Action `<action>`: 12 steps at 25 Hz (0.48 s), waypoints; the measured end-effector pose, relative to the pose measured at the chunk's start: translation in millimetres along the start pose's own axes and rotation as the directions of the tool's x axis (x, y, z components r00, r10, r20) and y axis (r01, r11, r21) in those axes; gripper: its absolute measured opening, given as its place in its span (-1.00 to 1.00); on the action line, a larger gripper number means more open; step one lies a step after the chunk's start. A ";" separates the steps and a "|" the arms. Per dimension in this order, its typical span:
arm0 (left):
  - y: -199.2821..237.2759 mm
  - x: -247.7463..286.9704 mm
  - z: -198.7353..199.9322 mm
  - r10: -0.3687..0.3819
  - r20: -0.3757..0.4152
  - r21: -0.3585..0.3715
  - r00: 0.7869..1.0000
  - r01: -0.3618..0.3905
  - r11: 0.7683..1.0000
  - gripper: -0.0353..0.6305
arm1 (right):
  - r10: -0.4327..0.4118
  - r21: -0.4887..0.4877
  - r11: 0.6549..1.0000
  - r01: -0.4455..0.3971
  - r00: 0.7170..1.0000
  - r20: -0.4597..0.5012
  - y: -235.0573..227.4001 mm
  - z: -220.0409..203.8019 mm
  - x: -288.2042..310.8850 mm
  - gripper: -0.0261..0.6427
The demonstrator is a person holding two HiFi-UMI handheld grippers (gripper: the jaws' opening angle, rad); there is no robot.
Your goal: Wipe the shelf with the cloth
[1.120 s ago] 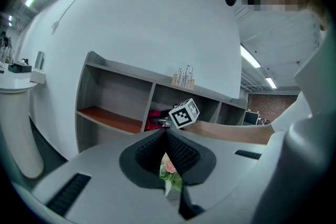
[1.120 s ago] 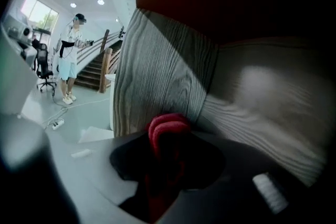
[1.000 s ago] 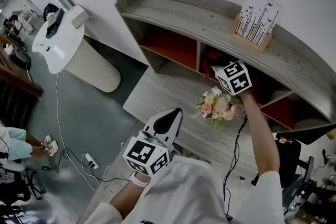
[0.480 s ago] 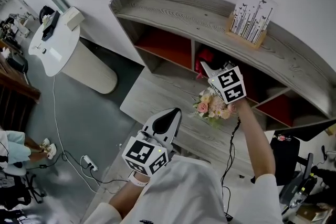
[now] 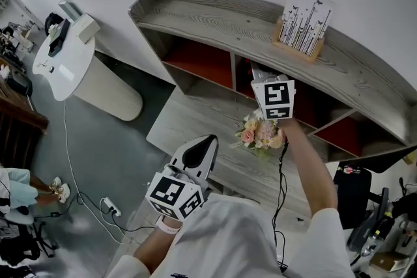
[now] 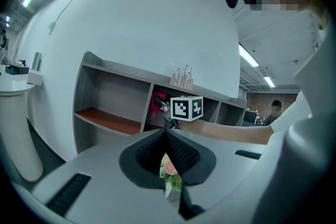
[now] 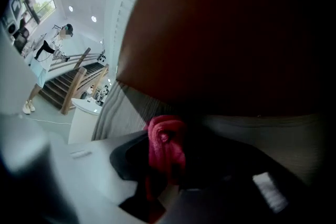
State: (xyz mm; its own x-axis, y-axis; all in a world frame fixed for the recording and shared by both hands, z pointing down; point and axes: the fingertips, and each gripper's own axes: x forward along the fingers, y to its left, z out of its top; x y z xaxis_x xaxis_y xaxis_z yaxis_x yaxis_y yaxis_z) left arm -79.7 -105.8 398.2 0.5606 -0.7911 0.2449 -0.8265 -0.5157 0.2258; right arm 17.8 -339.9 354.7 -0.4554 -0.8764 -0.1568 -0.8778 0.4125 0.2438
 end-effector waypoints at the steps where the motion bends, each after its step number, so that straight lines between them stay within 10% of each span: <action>1: 1.3 -0.6 0.1 0.004 0.000 0.000 1.000 -0.004 1.000 -0.88 | -0.019 -0.012 1.000 0.019 1.000 0.009 -3.6 0.7 1.8 -0.55; 12: 5.8 4.4 2.1 0.013 -0.006 0.003 1.000 -0.013 1.000 -0.88 | -0.069 -0.120 0.990 0.071 0.997 0.021 -18.0 -2.5 11.1 -0.55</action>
State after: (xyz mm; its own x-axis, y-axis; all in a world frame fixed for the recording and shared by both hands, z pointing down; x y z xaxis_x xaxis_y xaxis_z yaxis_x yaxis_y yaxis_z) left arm -82.2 -113.0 398.6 0.5502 -0.7957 0.2533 -0.8337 -0.5067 0.2196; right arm 28.9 -357.7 351.0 -0.3964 -0.8974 -0.1936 -0.8837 0.3159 0.3453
